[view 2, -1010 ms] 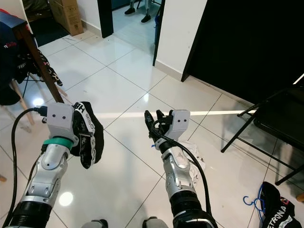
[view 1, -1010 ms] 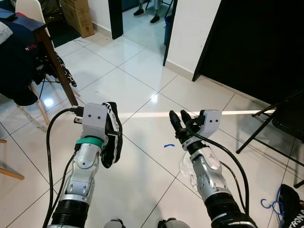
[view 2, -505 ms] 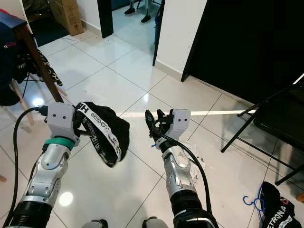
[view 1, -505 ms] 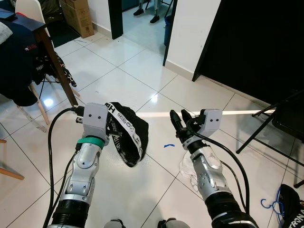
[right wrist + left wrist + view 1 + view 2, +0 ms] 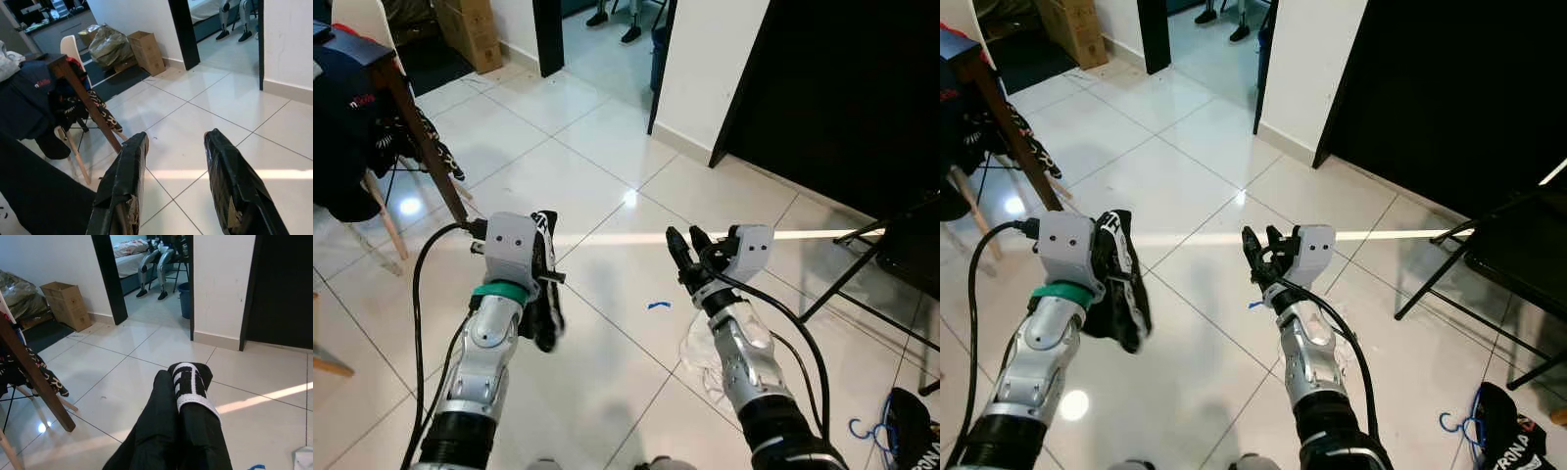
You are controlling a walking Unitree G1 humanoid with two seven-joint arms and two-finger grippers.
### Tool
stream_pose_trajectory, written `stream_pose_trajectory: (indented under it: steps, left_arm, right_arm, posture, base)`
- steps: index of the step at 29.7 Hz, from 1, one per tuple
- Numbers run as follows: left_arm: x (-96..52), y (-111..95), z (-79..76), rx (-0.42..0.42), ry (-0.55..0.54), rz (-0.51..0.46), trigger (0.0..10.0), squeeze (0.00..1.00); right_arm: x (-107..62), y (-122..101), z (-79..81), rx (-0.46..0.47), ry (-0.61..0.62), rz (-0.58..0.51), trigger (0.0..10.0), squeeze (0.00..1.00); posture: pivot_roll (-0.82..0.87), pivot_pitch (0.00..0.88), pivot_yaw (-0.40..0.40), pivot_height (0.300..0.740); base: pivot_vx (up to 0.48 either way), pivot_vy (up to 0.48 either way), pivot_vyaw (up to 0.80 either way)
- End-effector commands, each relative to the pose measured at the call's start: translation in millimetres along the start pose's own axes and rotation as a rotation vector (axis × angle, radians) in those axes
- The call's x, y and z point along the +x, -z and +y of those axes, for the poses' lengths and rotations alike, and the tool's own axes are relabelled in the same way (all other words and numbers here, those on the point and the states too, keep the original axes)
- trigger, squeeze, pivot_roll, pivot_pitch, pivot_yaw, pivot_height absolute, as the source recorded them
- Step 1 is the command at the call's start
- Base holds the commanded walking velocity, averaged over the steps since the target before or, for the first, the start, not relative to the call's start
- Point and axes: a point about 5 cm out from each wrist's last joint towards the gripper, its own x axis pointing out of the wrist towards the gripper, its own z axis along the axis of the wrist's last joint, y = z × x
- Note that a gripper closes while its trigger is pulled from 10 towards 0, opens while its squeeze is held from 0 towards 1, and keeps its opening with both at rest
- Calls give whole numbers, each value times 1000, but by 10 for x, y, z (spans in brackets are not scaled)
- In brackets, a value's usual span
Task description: Hang hanger
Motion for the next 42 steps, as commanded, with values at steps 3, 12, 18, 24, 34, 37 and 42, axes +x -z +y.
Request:
stream_pose_trajectory:
  steps: [3, 12, 18, 24, 34, 37, 42]
  left_arm:
    - [-22, 19, -9, -12, 8, 5, 10000, 0]
    - [-22, 19, -2, -11, 12, 4, 10000, 0]
    - [-23, 15, 7, -9, 16, 2, 10000, 0]
    - [-19, 9, 25, -4, 19, -1, 10000, 0]
    - [-3, -8, 35, 3, 23, -8, 10000, 0]
    - [8, -25, 41, 6, 21, -11, 10000, 0]
    - [20, -39, 48, 6, 19, -15, 10000, 0]
  right_arm:
    - [-24, 33, -25, 21, 19, 10, 10000, 0]
    - [-29, 36, -17, 26, 19, 6, 10000, 0]
    - [-25, 38, -8, 30, 19, 3, 10000, 0]
    - [-12, 35, -2, 40, 22, -3, 10000, 0]
    - [-2, 31, 6, 51, 22, -10, 10000, 0]
    - [11, 22, 15, 53, 17, -13, 10000, 0]
    - [31, 7, 24, 56, 14, -17, 10000, 0]
  posture:
    - [36, 63, -8, 740]
    - [37, 60, -3, 740]
    - [43, 53, -1, 740]
    - [48, 46, 3, 740]
    - [51, 37, 8, 740]
    - [54, 36, 8, 740]
    - [52, 39, 8, 740]
  base:
    - [269, 0, 0]
    - [264, 0, 0]
    - [259, 0, 0]
    - [259, 0, 0]
    - [259, 0, 0]
    - [259, 0, 0]
    - [262, 0, 0]
